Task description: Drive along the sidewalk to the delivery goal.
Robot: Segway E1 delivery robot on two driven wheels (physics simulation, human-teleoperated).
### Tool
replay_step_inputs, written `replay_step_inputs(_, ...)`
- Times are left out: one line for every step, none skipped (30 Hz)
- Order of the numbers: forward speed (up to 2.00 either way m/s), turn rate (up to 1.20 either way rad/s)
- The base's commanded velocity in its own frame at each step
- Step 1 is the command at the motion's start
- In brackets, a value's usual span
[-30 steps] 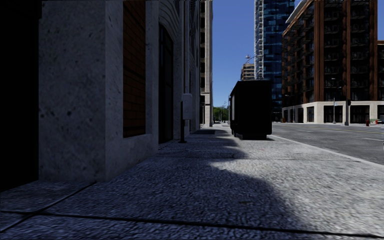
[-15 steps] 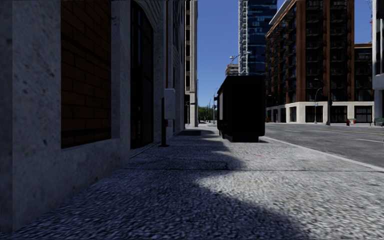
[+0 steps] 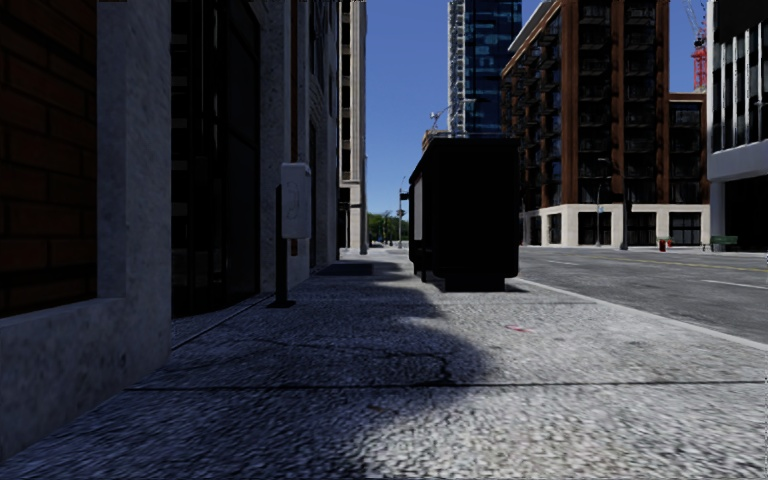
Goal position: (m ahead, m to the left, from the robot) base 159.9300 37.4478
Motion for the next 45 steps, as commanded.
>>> replay_step_inputs(1.98, -0.24)
replay_step_inputs(1.98, -0.23)
replay_step_inputs(1.98, -0.23)
replay_step_inputs(1.98, -0.2)
replay_step_inputs(1.98, -0.17)
replay_step_inputs(1.98, -0.1)
replay_step_inputs(1.98, -0.1)
replay_step_inputs(1.98, 0.0)
replay_step_inputs(1.98, 0.0)
replay_step_inputs(1.98, 0.0)
replay_step_inputs(1.97, 0.0)
replay_step_inputs(1.97, 0.0)
replay_step_inputs(1.97, 0.0)
replay_step_inputs(1.97, 0.0)
replay_step_inputs(1.97, 0.0)
replay_step_inputs(1.97, 0.0)
replay_step_inputs(1.97, 0.0)
replay_step_inputs(1.97, 0.0)
replay_step_inputs(1.97, 0.0)
replay_step_inputs(1.97, 0.0)
replay_step_inputs(1.97, 0.0)
replay_step_inputs(1.97, 0.0)
replay_step_inputs(1.97, 0.0)
replay_step_inputs(1.97, 0.0)
replay_step_inputs(1.97, 0.0)
replay_step_inputs(1.97, 0.0)
replay_step_inputs(1.97, 0.0)
replay_step_inputs(1.97, 0.0)
replay_step_inputs(1.97, 0.0)
replay_step_inputs(1.97, 0.0)
replay_step_inputs(1.97, 0.0)
replay_step_inputs(1.97, 0.0)
replay_step_inputs(1.97, 0.0)
replay_step_inputs(1.97, 0.0)
replay_step_inputs(1.97, 0.0)
replay_step_inputs(1.97, 0.0)
replay_step_inputs(1.97, 0.0)
replay_step_inputs(1.97, 0.0)
replay_step_inputs(1.97, 0.0)
replay_step_inputs(1.97, 0.0)
replay_step_inputs(1.97, 0.0)
replay_step_inputs(1.97, 0.0)
replay_step_inputs(1.97, 0.0)
replay_step_inputs(1.97, 0.0)
replay_step_inputs(1.97, 0.09)
